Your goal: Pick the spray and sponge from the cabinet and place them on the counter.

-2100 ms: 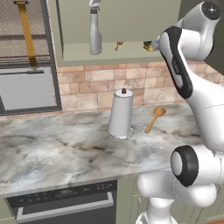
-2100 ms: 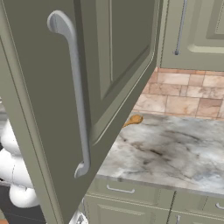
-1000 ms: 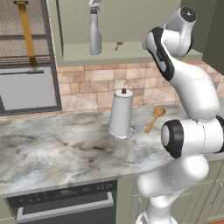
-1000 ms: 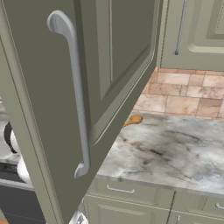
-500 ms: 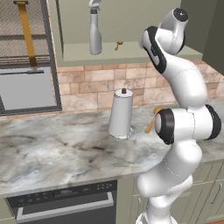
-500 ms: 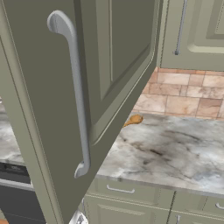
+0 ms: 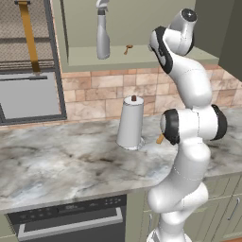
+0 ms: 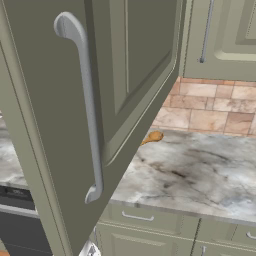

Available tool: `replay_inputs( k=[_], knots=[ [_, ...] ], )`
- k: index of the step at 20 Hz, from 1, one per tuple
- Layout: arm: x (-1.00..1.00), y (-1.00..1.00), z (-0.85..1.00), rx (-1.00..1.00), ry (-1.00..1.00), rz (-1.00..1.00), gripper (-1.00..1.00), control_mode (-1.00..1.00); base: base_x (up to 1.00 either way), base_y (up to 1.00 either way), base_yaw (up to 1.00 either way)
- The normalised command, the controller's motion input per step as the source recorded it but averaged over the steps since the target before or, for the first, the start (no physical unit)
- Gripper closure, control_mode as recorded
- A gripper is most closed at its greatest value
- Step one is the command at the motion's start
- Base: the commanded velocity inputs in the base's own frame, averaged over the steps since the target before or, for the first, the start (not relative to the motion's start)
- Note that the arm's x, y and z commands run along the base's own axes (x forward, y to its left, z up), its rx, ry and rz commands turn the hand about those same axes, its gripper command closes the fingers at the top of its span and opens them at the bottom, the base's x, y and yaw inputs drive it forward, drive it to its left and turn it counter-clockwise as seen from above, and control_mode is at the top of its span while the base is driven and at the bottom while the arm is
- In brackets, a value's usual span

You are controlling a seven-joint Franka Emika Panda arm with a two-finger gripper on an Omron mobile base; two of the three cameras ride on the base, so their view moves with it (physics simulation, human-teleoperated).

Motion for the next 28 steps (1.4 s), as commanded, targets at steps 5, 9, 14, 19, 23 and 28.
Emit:
replay_inputs(
  k=[5, 9, 14, 19, 23, 28],
  knots=[
    [0.28, -0.08, -0.04, 0.0, 0.02, 0.0, 1.0, -1.0, 0.0, 0.0, 0.0],
    [0.01, -0.12, -0.02, 0.0, 0.0, 0.0, 1.0, -1.0, 0.0, 0.0, 0.0],
    [-0.16, -0.01, -0.11, 0.0, 0.0, 0.0, 1.0, -1.0, 0.0, 0.0, 0.0],
    [-0.48, 0.0, -0.12, 0.0, 0.0, 0.0, 1.0, -1.0, 0.0, 0.0, 0.0],
    [-0.7, 0.0, -0.24, 0.0, 0.0, 0.0, 1.0, -1.0, 0.0, 0.0, 0.0],
    [-0.84, 0.06, -0.42, 0.0, -0.06, 0.0, 1.0, -1.0, 0.0, 0.0, 0.0]
  ],
)
